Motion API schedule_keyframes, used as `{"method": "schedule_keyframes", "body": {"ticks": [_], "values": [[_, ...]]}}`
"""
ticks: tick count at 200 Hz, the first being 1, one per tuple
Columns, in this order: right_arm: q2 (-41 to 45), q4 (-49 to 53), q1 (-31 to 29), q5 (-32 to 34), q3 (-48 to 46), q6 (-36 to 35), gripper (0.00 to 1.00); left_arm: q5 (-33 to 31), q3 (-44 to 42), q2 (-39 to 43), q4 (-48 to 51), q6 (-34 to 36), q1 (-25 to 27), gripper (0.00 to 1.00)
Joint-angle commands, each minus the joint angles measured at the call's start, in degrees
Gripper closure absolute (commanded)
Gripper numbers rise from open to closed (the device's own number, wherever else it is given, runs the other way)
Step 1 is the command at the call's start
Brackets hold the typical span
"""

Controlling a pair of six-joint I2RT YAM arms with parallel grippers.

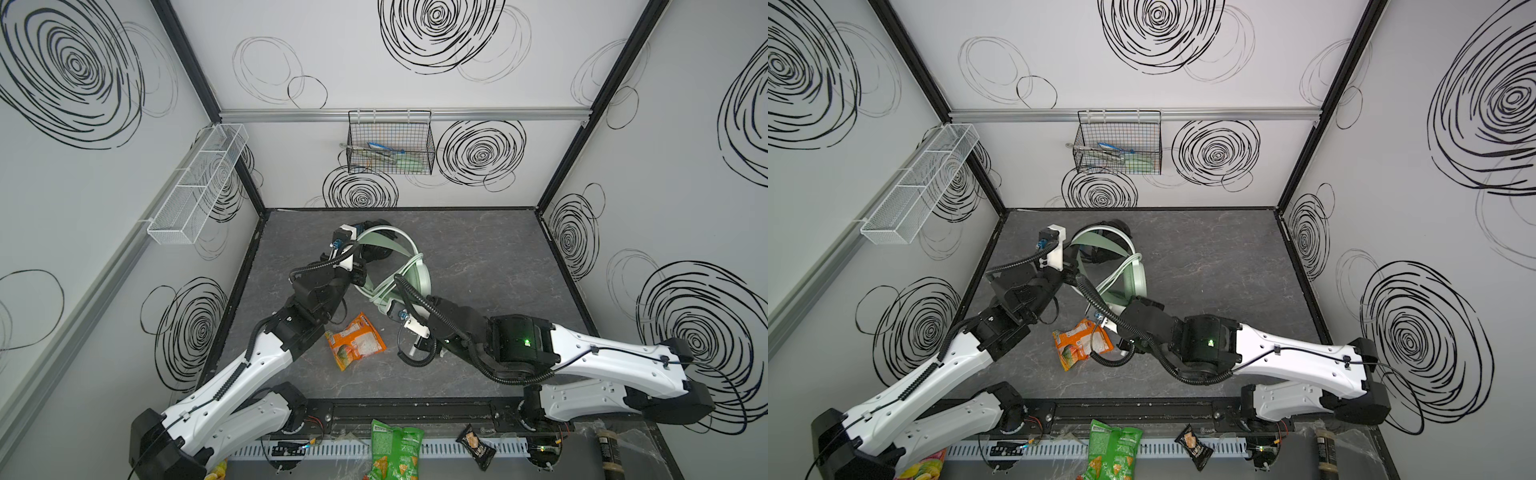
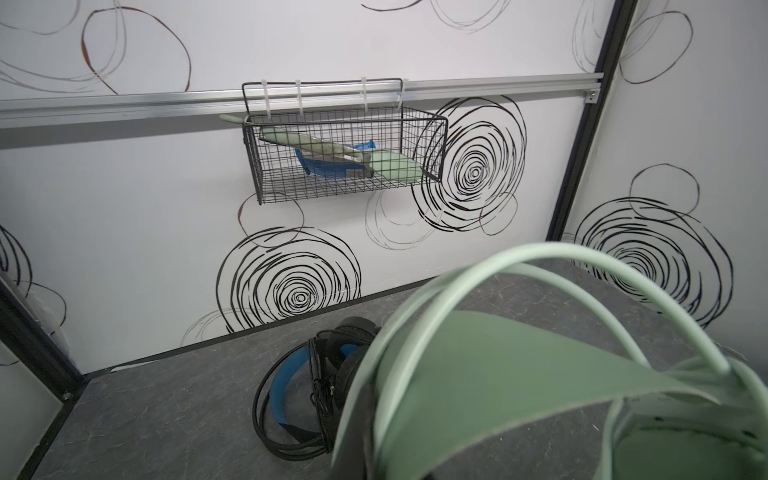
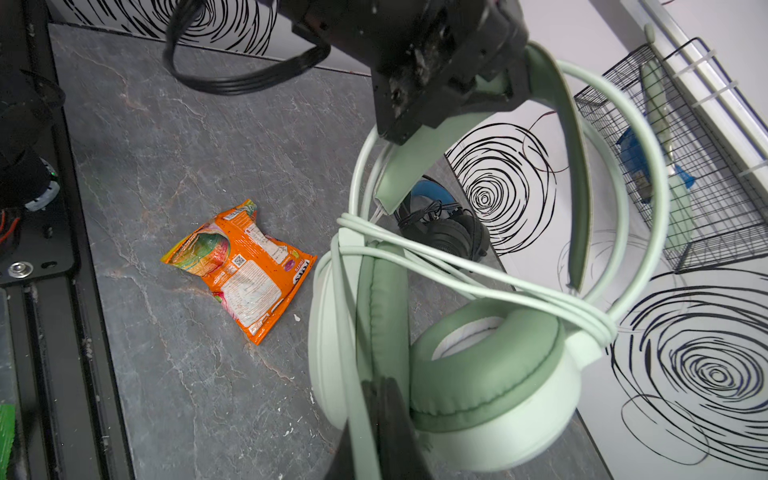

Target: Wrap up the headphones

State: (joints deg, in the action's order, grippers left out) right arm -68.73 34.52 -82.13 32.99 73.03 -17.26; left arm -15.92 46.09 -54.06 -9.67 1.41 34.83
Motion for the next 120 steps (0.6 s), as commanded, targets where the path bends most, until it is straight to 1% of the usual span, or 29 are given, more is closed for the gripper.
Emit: {"method": "schedule_keyframes", "body": {"ticks": [1, 17, 33, 57, 86, 120], "values": [[3.34, -0.78, -1.68, 5.85, -0.25, -3.14, 0.98, 2.45, 2.71, -0.09, 1.94, 5.33, -0.73, 1.00], [3.72, -1.48, -2.77, 8.33, -0.92, -4.23, 0.99, 6.24, 4.19, -1.35, 5.25, 6.64, -0.94, 1.00], [4.32, -2.75, -4.03, 10.40, -1.38, -5.05, 0.99, 8.43, 4.87, -2.45, 7.88, 7.37, -0.99, 1.00], [5.09, -5.67, -6.02, 13.84, -2.09, -6.16, 0.98, 12.57, 3.69, -1.98, 8.22, 6.63, -0.82, 1.00], [5.64, -11.95, -8.51, 14.87, -2.93, -7.21, 0.98, 14.27, 3.13, -2.01, 8.86, 6.52, 0.26, 1.00], [3.92, -18.21, -8.49, 16.24, -3.05, -7.43, 0.98, 15.96, 3.31, -2.27, 9.33, 6.83, 2.22, 1.00]]}}
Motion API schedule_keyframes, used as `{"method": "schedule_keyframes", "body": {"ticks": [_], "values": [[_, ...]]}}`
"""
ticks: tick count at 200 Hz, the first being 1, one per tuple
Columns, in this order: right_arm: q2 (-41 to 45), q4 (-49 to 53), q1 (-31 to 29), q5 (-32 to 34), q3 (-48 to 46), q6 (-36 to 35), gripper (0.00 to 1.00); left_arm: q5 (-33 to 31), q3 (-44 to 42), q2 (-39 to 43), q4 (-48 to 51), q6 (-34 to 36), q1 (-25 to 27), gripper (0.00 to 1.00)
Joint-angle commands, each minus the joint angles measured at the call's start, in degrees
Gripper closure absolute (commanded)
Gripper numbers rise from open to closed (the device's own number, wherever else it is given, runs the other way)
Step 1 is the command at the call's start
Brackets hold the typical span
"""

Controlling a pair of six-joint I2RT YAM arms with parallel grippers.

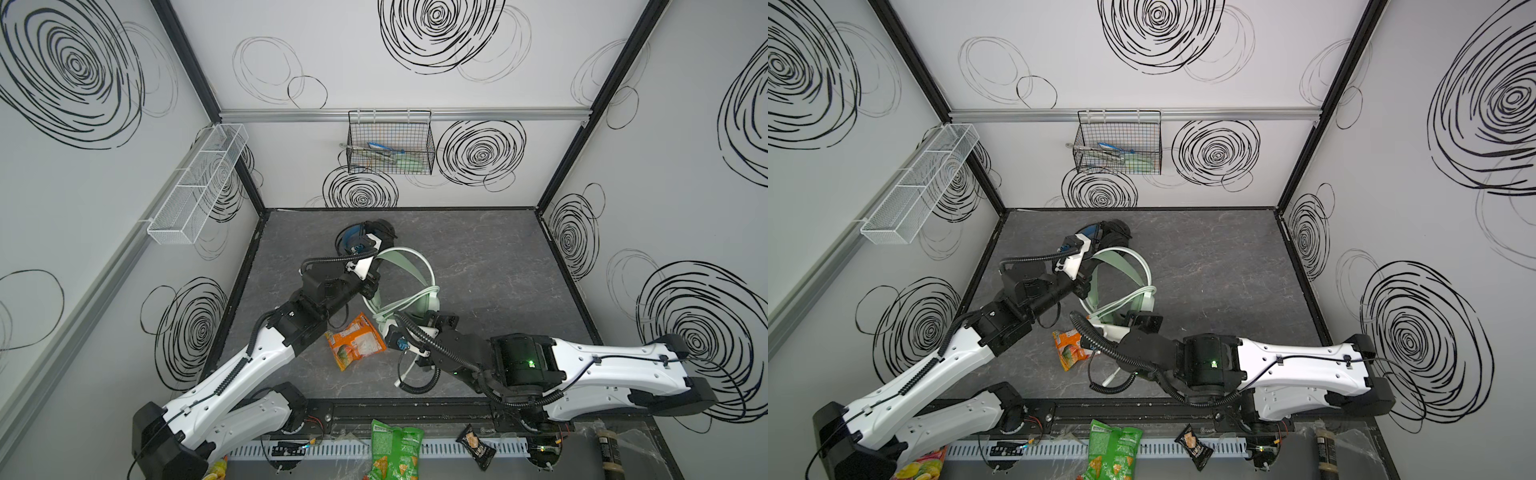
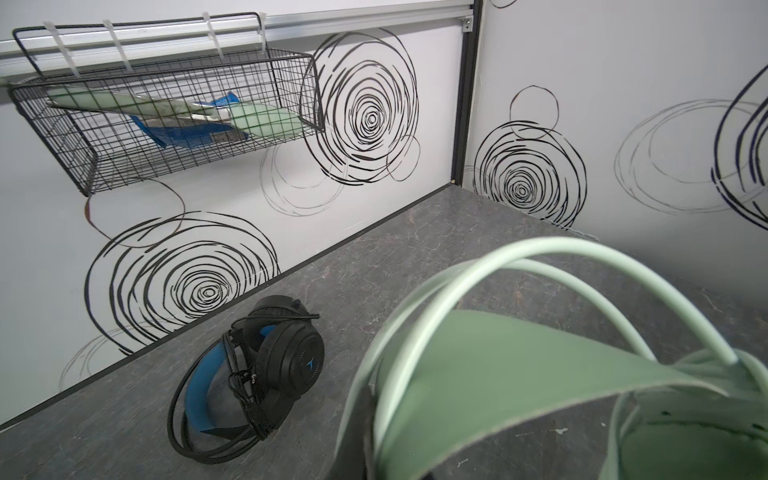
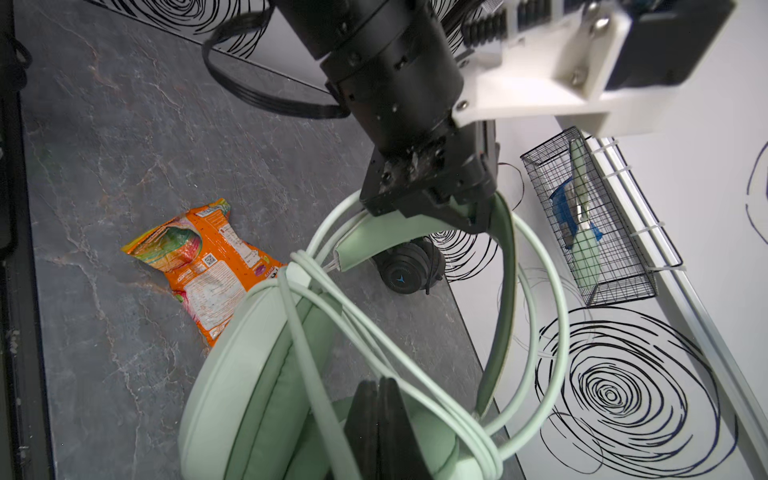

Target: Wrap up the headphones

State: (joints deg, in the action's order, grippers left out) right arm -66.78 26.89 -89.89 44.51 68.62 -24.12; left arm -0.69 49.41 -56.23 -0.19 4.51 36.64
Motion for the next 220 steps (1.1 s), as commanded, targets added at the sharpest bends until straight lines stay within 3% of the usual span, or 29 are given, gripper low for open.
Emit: {"method": "schedule_keyframes", "body": {"ticks": [1, 42, 138, 195, 220], "values": [[1.90, -10.65, -0.73, 4.80, 1.40, -0.57, 0.98, 0.79, -0.01, -0.11, -0.12, 3.74, 0.51, 1.00], [1.09, -9.30, 1.03, 8.12, 2.65, 1.21, 0.98, 3.88, -0.28, 0.61, 0.22, 4.41, 1.33, 1.00], [12.86, -5.99, 6.16, 7.79, -1.65, 4.88, 0.91, 17.44, 1.63, 0.55, 4.35, 5.43, 3.21, 1.00], [6.98, -8.49, 6.04, 4.08, 0.28, 3.64, 0.95, 7.30, 1.74, -2.93, 2.63, 2.61, 6.45, 1.00], [5.44, -10.00, 6.19, 4.68, 1.66, 3.42, 0.95, 6.28, -0.03, -2.26, 1.71, 2.31, 6.95, 1.00]]}}
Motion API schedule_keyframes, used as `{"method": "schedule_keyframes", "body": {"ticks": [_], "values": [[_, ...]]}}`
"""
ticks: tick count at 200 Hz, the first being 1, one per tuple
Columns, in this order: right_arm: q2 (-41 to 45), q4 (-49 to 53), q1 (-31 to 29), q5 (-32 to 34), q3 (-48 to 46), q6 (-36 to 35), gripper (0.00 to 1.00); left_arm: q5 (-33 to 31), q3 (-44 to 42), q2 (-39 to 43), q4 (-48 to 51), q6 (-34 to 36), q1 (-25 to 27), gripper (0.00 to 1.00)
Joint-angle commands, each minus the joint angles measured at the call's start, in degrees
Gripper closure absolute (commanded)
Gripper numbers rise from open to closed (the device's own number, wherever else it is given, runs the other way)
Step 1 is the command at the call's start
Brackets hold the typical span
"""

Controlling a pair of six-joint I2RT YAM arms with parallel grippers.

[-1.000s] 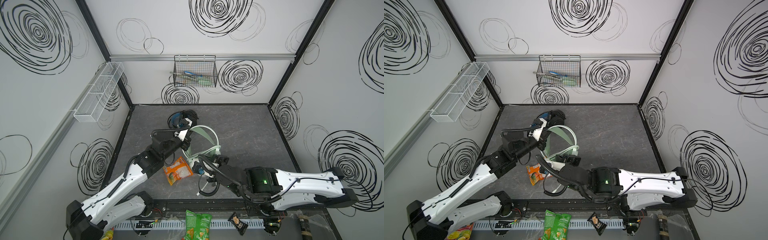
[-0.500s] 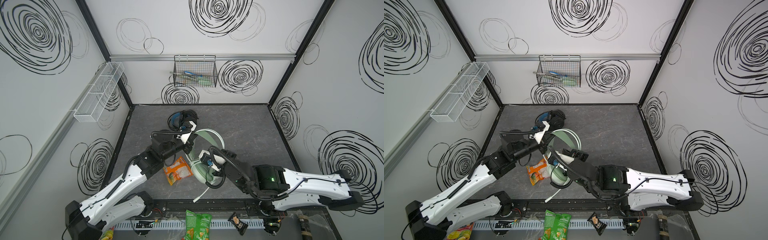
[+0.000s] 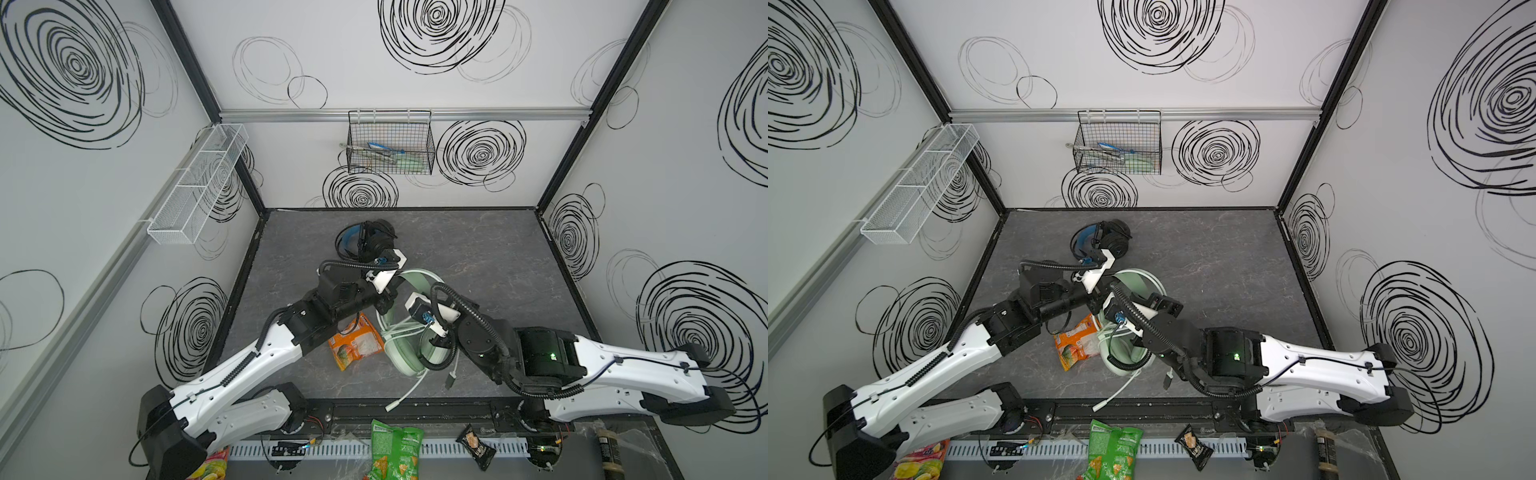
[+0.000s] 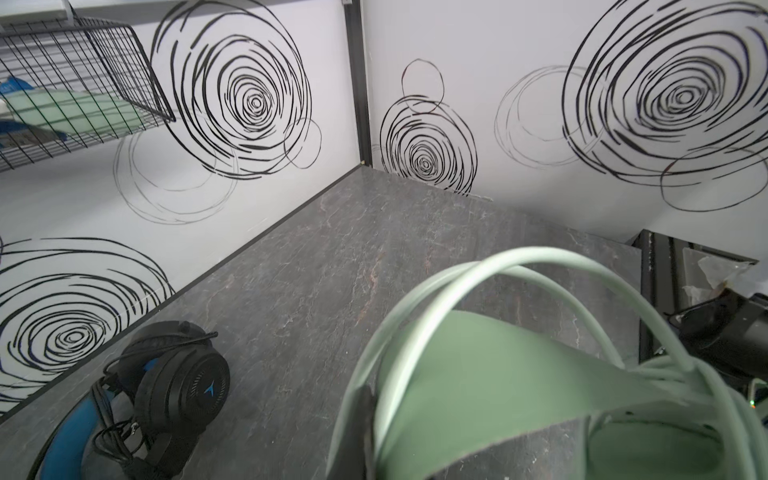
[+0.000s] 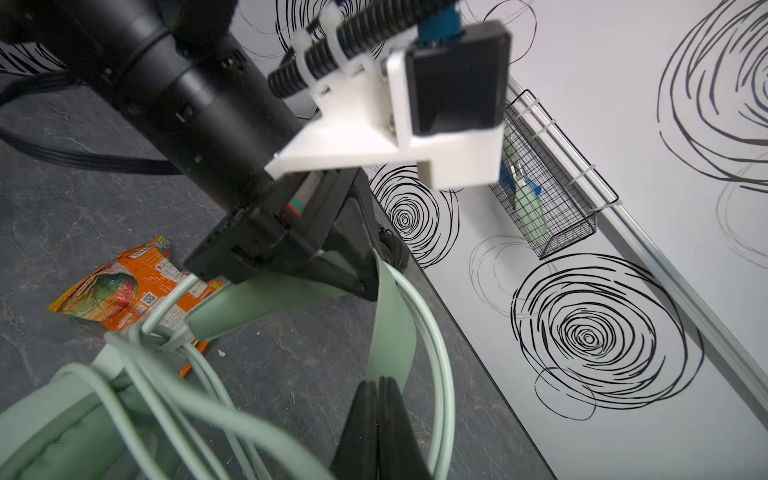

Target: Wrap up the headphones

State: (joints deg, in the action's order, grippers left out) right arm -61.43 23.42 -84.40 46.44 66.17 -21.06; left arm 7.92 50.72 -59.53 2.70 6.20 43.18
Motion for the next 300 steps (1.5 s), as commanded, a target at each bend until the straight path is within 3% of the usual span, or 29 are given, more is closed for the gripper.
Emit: {"method": "schedule_keyframes", "body": {"ticks": [1, 61, 118, 220, 300], "values": [[0.08, -6.53, 0.76, 2.95, 4.13, 0.34, 0.95, -2.36, -1.42, 1.10, -1.15, 0.60, 0.37, 1.00], [8.38, -5.12, 9.31, -0.15, 1.10, 5.67, 0.93, 5.32, -4.35, 7.01, -1.34, -1.43, -5.28, 1.00], [10.12, -4.30, 10.44, 0.07, -0.11, 5.70, 0.92, 9.13, -4.49, 9.51, -1.40, -2.63, -6.06, 1.00], [17.39, -5.57, 14.97, -1.32, -5.34, 6.91, 0.85, 16.79, -5.28, 11.07, -4.79, -7.70, -12.57, 1.00], [19.12, -8.76, 29.91, -12.74, -10.60, 8.78, 0.92, 26.38, -5.52, 14.38, -8.63, -16.57, -20.23, 1.00]]}}
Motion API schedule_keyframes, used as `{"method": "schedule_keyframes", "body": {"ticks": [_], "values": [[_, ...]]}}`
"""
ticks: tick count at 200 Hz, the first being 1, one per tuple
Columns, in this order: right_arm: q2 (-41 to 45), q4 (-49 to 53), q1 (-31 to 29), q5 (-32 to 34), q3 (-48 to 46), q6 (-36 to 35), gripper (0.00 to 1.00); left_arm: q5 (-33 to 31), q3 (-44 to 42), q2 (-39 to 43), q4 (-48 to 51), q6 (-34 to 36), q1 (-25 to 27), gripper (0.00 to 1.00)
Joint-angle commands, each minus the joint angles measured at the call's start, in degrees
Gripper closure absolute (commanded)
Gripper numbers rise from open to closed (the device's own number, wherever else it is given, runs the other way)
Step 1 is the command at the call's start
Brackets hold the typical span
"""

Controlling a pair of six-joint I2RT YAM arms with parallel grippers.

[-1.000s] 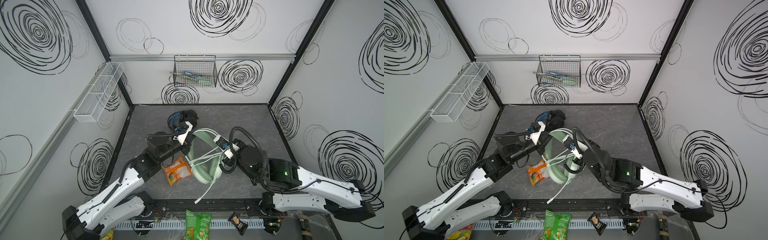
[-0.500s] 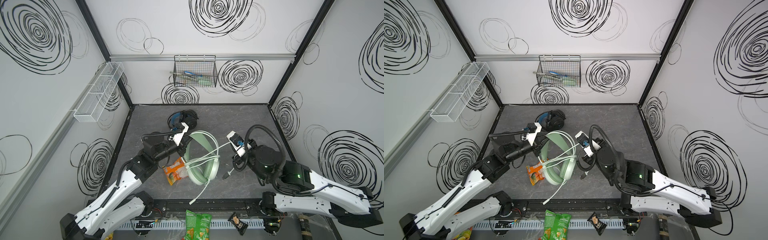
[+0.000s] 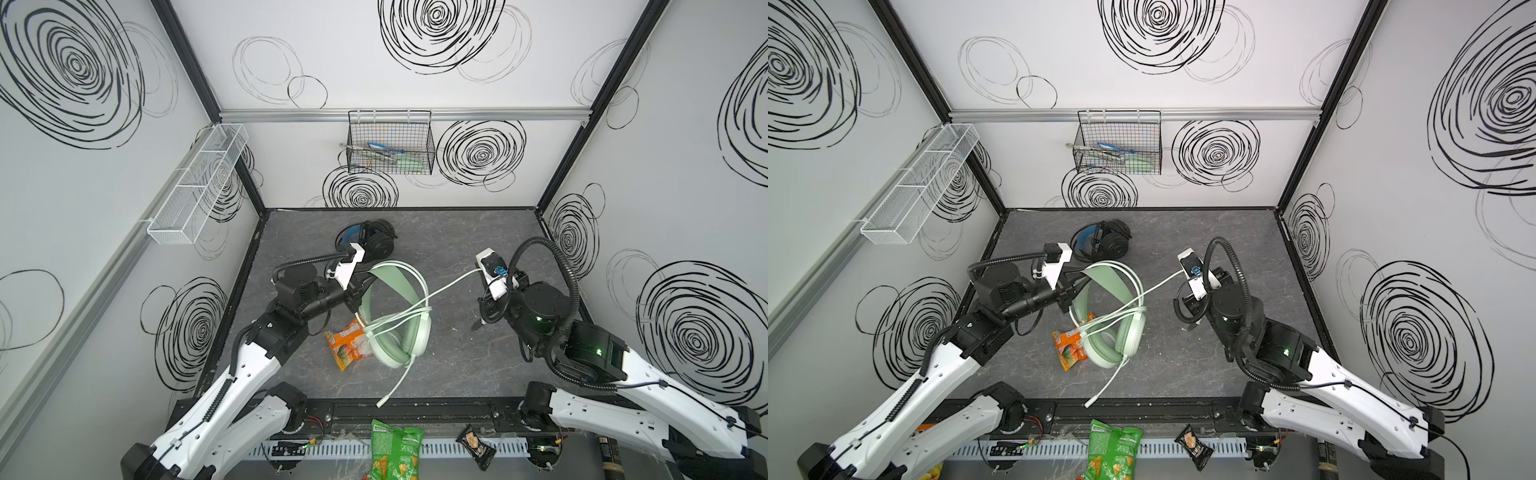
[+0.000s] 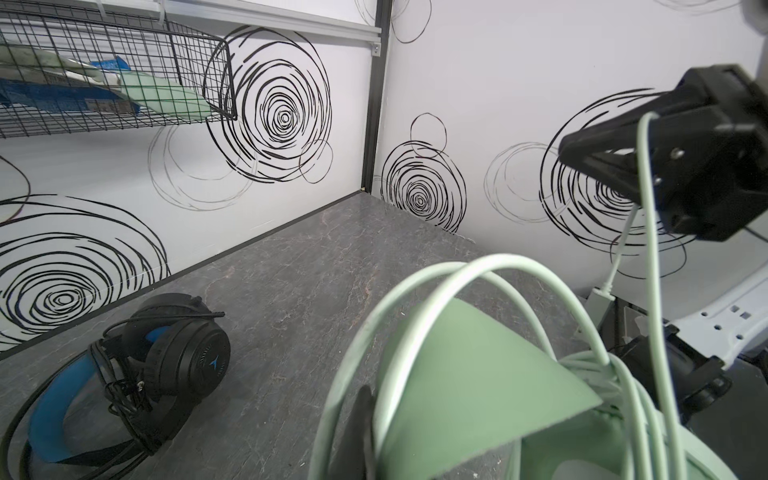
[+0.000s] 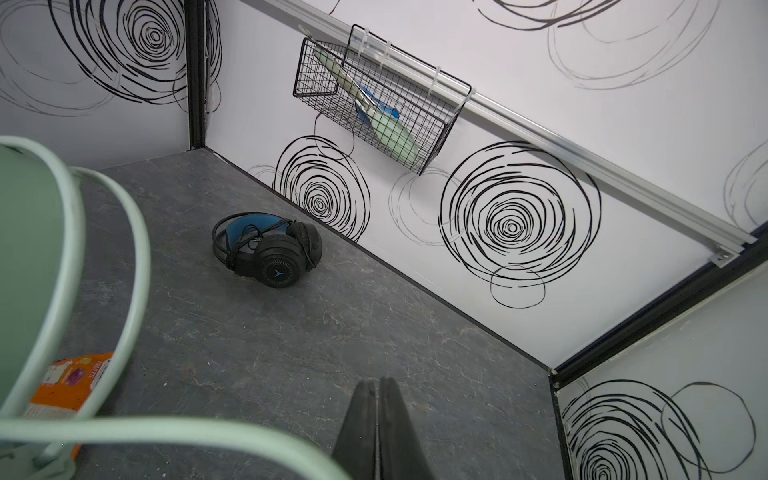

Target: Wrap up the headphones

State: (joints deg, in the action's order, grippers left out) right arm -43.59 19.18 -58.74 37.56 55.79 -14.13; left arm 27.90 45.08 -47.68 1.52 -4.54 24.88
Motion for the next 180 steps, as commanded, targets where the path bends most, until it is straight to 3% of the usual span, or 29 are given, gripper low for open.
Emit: {"method": "schedule_keyframes", "body": {"ticks": [1, 55, 128, 180], "values": [[1.26, -4.56, 4.42, -4.06, -0.23, 1.93, 0.92, 6.52, 0.11, 2.65, -7.60, -5.97, -2.03, 1.00], [-0.24, -7.35, 10.59, -12.21, -2.16, 4.11, 0.95, 10.68, -1.35, 4.18, -15.91, -15.94, -4.94, 1.00], [-3.08, -13.70, 12.38, -18.83, -6.33, 5.33, 0.95, 11.13, 1.43, 5.55, -20.03, -23.46, -4.28, 1.00], [-1.14, -23.52, 12.56, -28.98, -12.24, 5.43, 0.94, 9.44, 3.70, 6.37, -23.79, -28.99, -3.12, 1.00]]}}
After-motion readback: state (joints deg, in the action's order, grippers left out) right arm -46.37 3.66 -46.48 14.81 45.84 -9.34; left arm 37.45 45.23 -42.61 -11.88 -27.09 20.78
